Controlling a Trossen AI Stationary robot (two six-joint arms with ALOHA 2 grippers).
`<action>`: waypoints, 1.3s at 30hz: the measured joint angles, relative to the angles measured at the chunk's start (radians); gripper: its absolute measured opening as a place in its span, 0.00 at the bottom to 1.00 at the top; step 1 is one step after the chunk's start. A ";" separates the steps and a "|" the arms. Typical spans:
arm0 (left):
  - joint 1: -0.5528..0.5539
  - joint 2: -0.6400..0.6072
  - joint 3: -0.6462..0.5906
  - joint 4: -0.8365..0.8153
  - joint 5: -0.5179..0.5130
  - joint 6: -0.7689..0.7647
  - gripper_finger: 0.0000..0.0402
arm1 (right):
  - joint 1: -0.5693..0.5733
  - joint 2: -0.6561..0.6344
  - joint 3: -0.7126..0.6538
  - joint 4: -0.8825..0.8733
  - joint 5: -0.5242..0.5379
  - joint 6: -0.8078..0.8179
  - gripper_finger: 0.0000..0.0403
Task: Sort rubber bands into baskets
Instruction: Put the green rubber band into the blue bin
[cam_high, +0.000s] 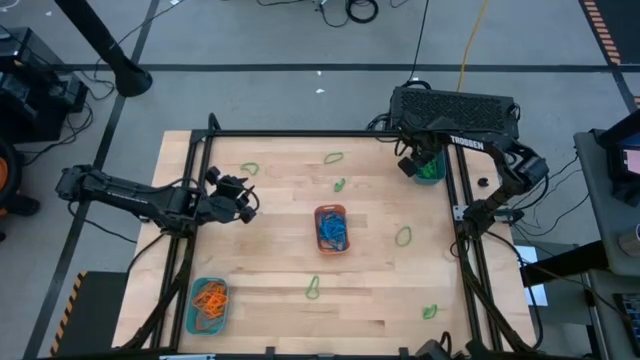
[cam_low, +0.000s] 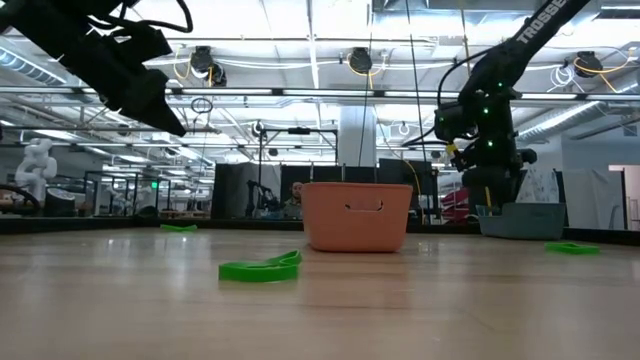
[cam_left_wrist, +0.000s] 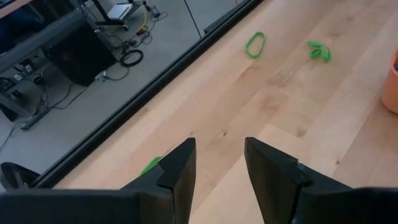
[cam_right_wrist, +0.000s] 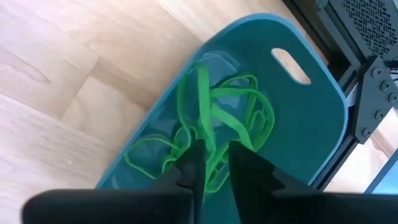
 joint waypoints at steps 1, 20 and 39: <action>0.000 0.000 0.000 0.000 0.001 0.000 0.36 | 0.000 -0.001 0.000 0.000 0.003 0.000 0.16; 0.000 0.000 0.000 0.001 0.001 -0.002 0.36 | 0.157 -0.004 0.209 0.021 -0.299 0.074 0.29; 0.000 0.000 0.000 0.004 0.002 -0.002 0.36 | 0.529 0.288 0.209 0.554 -0.415 -0.384 0.29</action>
